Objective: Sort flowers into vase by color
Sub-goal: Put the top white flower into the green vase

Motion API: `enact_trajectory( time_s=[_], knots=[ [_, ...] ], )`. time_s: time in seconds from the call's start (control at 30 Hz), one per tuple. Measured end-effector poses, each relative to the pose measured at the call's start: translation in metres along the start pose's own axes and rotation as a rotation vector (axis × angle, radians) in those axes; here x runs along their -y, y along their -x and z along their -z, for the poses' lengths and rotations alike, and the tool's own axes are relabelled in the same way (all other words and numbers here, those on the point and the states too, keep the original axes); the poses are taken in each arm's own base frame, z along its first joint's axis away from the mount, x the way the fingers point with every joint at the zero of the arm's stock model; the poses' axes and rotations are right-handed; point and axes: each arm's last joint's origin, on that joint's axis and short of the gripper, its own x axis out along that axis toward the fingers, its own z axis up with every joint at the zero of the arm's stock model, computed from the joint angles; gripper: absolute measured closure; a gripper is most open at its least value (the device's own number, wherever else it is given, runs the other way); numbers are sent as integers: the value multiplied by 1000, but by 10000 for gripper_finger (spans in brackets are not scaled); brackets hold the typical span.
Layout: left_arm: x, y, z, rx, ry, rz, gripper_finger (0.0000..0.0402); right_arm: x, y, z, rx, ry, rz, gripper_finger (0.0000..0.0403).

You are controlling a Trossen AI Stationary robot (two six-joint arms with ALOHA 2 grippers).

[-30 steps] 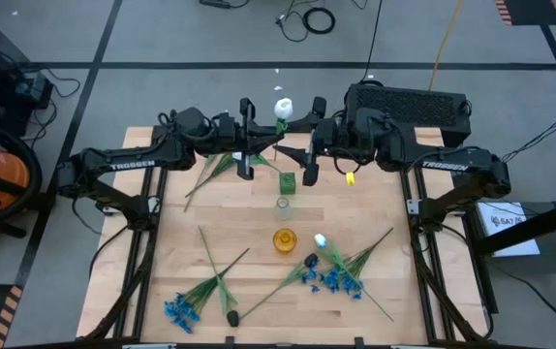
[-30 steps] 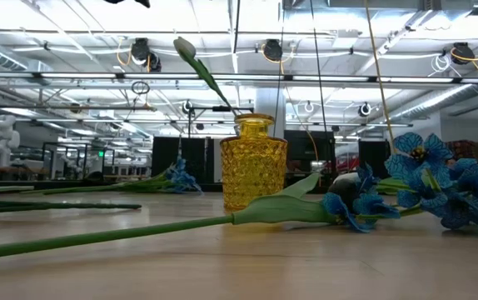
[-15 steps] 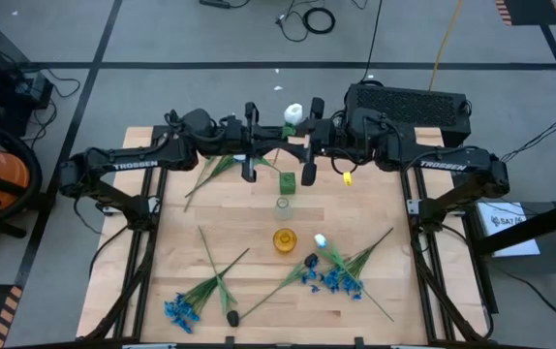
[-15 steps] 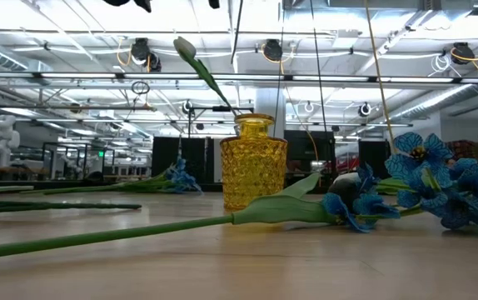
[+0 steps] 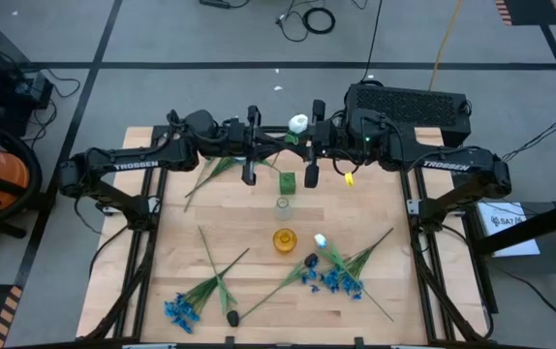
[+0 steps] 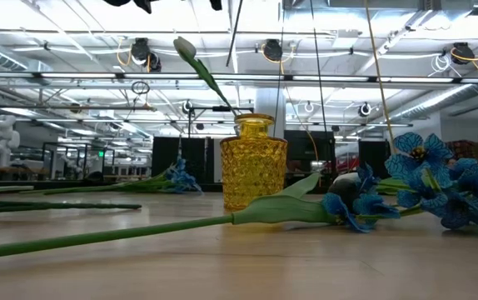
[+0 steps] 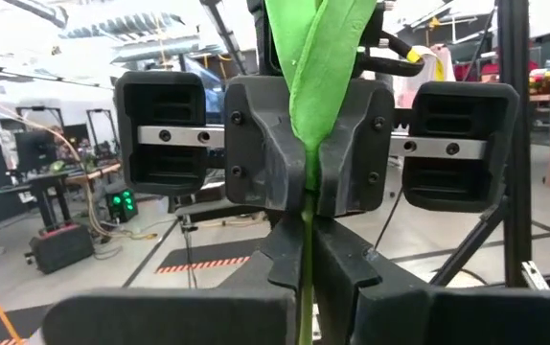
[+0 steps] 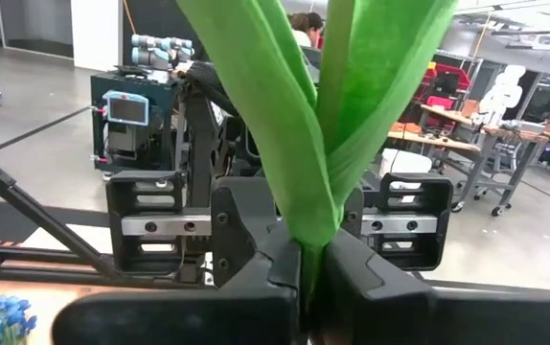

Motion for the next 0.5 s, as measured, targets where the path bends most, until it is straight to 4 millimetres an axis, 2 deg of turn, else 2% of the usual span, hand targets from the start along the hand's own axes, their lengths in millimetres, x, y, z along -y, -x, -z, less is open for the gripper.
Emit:
enact_trajectory(
  time_s=[0.13, 0.27, 0.4, 0.5],
  knots=[
    [0, 0, 0, 3, 43, 0, 365, 0, 0, 0, -1, -7, 0, 395],
    [0, 1, -2, -1, 60, -1, 310, 1, 4, -2, -2, -7, 2, 395],
    [2, 7, -8, -18, 60, 1, 255, 4, 19, -10, -11, -24, 12, 395],
    [4, 16, -18, -28, 54, -1, 230, 8, 34, -13, -61, -54, 20, 395]
  ],
)
